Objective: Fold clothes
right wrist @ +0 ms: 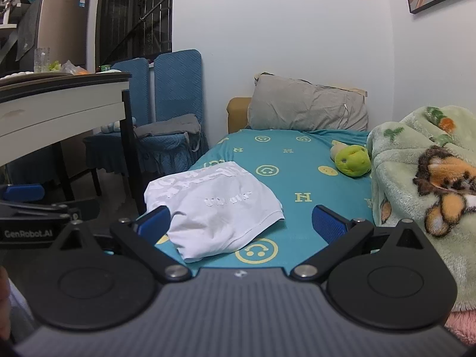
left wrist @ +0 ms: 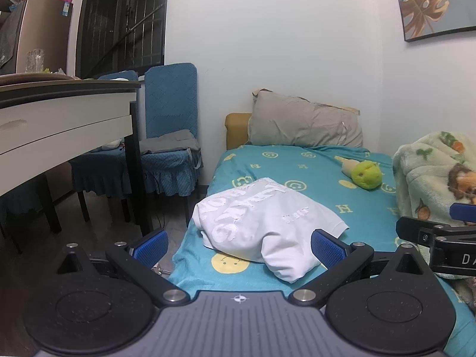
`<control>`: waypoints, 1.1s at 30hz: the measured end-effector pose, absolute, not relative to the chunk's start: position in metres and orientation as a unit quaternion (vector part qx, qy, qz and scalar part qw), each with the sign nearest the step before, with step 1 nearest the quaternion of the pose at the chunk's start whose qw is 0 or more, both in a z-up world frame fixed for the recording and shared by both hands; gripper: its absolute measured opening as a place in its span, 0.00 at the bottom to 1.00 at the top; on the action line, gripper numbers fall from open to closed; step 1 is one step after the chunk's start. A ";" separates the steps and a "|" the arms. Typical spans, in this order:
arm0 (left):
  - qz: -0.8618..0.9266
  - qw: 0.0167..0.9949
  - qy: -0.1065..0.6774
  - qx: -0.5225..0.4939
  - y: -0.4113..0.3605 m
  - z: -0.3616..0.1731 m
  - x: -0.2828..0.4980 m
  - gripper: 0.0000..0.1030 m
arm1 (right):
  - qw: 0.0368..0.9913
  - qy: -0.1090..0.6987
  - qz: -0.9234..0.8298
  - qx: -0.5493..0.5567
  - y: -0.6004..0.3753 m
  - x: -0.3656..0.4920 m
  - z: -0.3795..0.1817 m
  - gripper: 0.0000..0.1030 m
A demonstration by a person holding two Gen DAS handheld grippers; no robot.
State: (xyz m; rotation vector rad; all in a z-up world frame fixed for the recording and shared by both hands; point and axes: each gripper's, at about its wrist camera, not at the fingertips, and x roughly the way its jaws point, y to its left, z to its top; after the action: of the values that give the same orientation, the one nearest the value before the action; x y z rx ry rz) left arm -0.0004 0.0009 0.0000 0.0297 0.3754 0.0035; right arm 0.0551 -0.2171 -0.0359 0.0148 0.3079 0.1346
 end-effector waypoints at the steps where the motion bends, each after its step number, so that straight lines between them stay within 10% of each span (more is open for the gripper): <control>1: 0.001 0.982 0.186 0.014 0.002 0.000 -0.001 1.00 | 0.986 0.154 0.068 0.010 -0.217 0.055 -0.036 1.00; 33: -0.009 0.983 0.183 0.028 -0.004 -0.004 -0.001 1.00 | 0.982 0.168 0.066 0.059 -0.225 0.063 -0.039 1.00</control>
State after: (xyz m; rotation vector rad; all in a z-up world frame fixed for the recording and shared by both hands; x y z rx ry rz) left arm -0.0009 -0.0041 -0.0040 0.0564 0.3682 -0.0172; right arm 0.0632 -0.2247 -0.0390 0.1197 0.3381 0.1326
